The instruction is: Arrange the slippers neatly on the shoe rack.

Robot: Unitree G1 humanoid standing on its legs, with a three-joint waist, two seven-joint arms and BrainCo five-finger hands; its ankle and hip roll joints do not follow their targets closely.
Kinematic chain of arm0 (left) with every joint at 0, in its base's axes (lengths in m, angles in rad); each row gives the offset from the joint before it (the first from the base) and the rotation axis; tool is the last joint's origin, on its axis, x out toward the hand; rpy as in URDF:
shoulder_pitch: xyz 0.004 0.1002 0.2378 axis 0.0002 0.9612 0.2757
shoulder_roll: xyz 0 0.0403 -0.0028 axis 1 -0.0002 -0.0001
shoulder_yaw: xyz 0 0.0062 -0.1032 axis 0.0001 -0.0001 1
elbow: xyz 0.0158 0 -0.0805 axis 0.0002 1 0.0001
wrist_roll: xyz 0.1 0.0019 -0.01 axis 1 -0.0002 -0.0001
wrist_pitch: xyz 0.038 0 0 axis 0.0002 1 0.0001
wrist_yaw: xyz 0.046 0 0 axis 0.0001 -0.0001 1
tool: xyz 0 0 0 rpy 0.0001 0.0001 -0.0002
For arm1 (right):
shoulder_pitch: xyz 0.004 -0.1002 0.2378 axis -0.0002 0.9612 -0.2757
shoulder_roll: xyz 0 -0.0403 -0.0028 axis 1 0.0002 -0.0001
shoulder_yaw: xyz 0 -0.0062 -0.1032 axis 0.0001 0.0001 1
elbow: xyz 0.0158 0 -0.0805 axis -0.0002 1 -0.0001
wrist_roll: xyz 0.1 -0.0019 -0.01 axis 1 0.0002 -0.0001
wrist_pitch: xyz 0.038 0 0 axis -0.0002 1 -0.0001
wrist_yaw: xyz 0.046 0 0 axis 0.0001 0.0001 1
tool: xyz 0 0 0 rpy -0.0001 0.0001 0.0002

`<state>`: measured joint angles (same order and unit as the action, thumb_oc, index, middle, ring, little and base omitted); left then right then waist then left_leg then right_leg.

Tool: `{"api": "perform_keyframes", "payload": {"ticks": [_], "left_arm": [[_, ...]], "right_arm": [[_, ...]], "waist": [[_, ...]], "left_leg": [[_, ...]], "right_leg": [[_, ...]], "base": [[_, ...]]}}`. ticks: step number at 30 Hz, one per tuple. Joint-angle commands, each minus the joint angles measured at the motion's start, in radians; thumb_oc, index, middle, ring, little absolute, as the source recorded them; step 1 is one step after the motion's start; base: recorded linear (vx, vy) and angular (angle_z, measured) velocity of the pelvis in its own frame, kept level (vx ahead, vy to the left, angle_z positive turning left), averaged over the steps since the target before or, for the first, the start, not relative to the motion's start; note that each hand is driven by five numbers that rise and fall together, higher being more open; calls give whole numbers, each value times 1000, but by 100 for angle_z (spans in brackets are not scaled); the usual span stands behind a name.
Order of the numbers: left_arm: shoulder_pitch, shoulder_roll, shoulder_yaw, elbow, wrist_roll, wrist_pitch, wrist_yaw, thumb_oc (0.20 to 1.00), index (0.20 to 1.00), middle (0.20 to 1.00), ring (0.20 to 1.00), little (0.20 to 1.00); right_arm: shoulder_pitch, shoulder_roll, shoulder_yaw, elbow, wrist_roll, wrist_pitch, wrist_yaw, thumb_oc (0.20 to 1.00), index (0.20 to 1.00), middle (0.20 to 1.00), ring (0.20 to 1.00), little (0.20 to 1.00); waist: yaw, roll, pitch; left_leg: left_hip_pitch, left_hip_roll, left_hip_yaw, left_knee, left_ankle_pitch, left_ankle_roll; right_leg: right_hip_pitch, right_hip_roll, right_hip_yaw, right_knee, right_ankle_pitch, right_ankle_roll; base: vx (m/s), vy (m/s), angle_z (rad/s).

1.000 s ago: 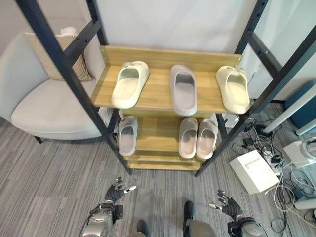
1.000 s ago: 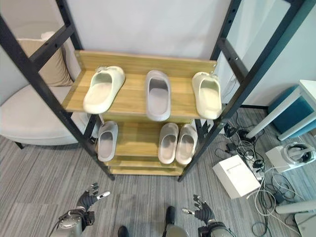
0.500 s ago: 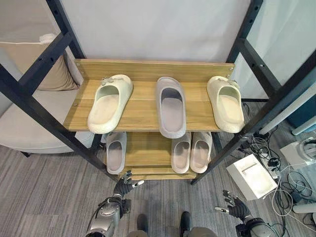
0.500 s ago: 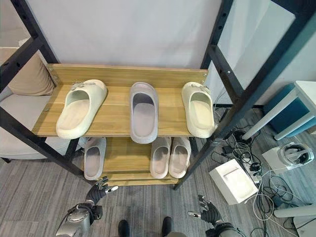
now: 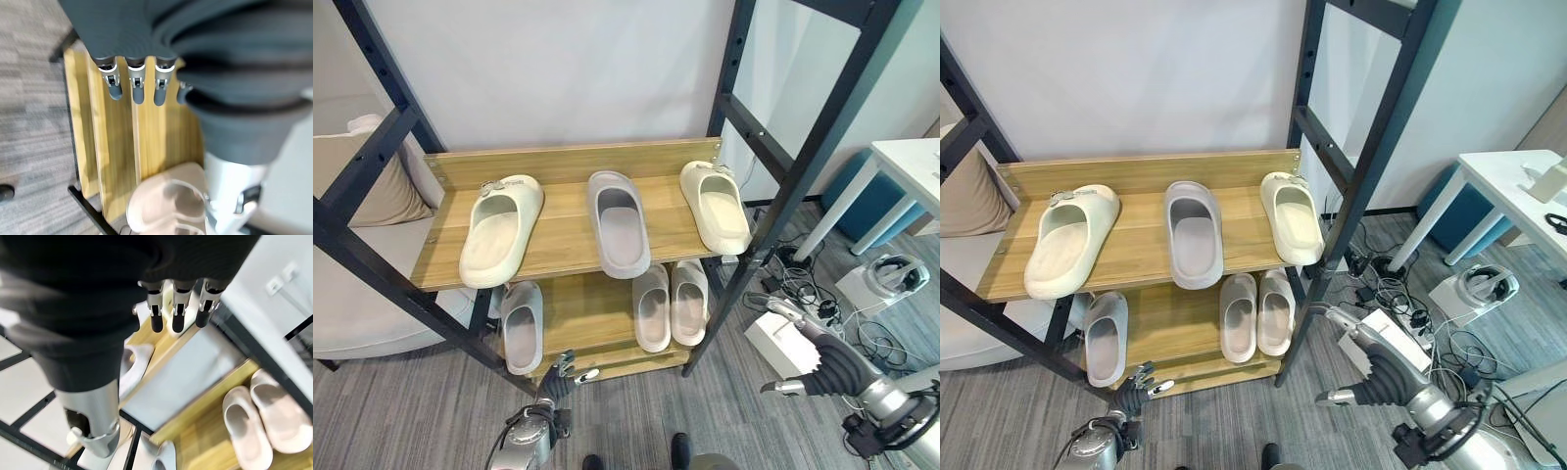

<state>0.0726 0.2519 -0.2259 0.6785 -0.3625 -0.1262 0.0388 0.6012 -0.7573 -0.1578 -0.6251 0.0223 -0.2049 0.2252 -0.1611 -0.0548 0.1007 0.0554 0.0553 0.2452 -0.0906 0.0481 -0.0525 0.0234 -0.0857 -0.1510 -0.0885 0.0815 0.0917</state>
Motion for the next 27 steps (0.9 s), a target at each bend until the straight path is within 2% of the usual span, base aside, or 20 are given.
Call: {"api": "perform_keyframes", "payload": {"ticks": [1, 5, 8, 12, 13, 17, 20, 23, 27], "left_arm": [[-70, 24, 43, 21, 27, -66, -6, 1000, 1000, 1000, 1000, 1000], [-62, 5, 29, 8, 9, -77, 11, 1000, 1000, 1000, 1000, 1000], [-61, -4, 1, -6, 0, -75, 34, 1000, 1000, 1000, 1000, 1000], [-70, -6, -22, 1, 11, -68, 50, 1000, 1000, 1000, 1000, 1000], [-79, -8, -47, -2, 13, -60, 61, 1000, 1000, 1000, 1000, 1000], [-84, -7, -59, 3, 16, -52, 70, 1000, 1000, 1000, 1000, 1000], [-87, -1, -67, 3, 20, -49, 77, 1000, 1000, 1000, 1000, 1000], [-84, 2, -66, -1, 17, -47, 79, 1000, 1000, 1000, 1000, 1000], [-83, 7, -76, -5, 12, -46, 84, 1000, 1000, 1000, 1000, 1000]], "right_arm": [[-93, 24, -49, -22, 47, -79, -45, 1000, 1000, 1000, 1000, 1000], [-206, 98, -62, -20, -72, -105, -187, 1000, 1000, 1000, 1000, 1000], [-332, 164, 44, 26, -217, -98, -328, 1000, 1000, 1000, 1000, 1000], [-410, 164, 135, 75, -349, -62, -398, 1000, 1000, 1000, 1000, 1000], [-466, 167, 190, 115, -419, -30, -446, 1000, 1000, 1000, 1000, 1000], [-550, 172, 244, 174, -460, -4, -486, 1000, 1000, 1000, 1000, 1000], [-679, 183, 298, 254, -494, 30, -526, 1000, 1000, 1000, 1000, 1000], [-731, 190, 316, 283, -498, 40, -538, 1000, 1000, 1000, 1000, 1000], [-851, 219, 359, 373, -494, 69, -565, 1000, 1000, 1000, 1000, 1000]], "waist": [[12, -9, 8], [5, 4, -1], [26, 14, -4], [50, 16, -3], [74, 18, -4], [98, 17, -3], [138, 14, -5], [150, 13, -6], [186, 8, -8]], "left_leg": [[43, 37, -5, 3, -20, -32], [48, 39, 0, 3, -25, -29], [51, 40, -7, 3, -25, -26], [51, 38, -17, 3, -25, -26], [52, 36, -31, 3, -25, -26], [52, 34, -45, 3, -25, -24], [52, 27, -65, 3, -29, -20], [53, 26, -69, 3, -30, -20], [49, 19, -86, 3, -32, -19]], "right_leg": [[15, -49, 9, 30, -19, 87], [16, -45, 14, 30, -20, 86], [22, -44, 8, 29, -23, 82], [33, -45, -1, 23, -24, 81], [44, -47, -15, 19, -27, 79], [60, -50, -34, 13, -30, 78], [74, -56, -49, 8, -33, 78], [80, -57, -56, 6, -35, 78], [87, -63, -72, 1, -36, 78]], "base": [[-24, -1, -28], [-8, 0, -7], [-4, -1, -3], [5, -1, 8], [29, 6, 18], [30, 7, 21], [53, 18, 15], [32, 18, 17], [35, 25, 14]]}}
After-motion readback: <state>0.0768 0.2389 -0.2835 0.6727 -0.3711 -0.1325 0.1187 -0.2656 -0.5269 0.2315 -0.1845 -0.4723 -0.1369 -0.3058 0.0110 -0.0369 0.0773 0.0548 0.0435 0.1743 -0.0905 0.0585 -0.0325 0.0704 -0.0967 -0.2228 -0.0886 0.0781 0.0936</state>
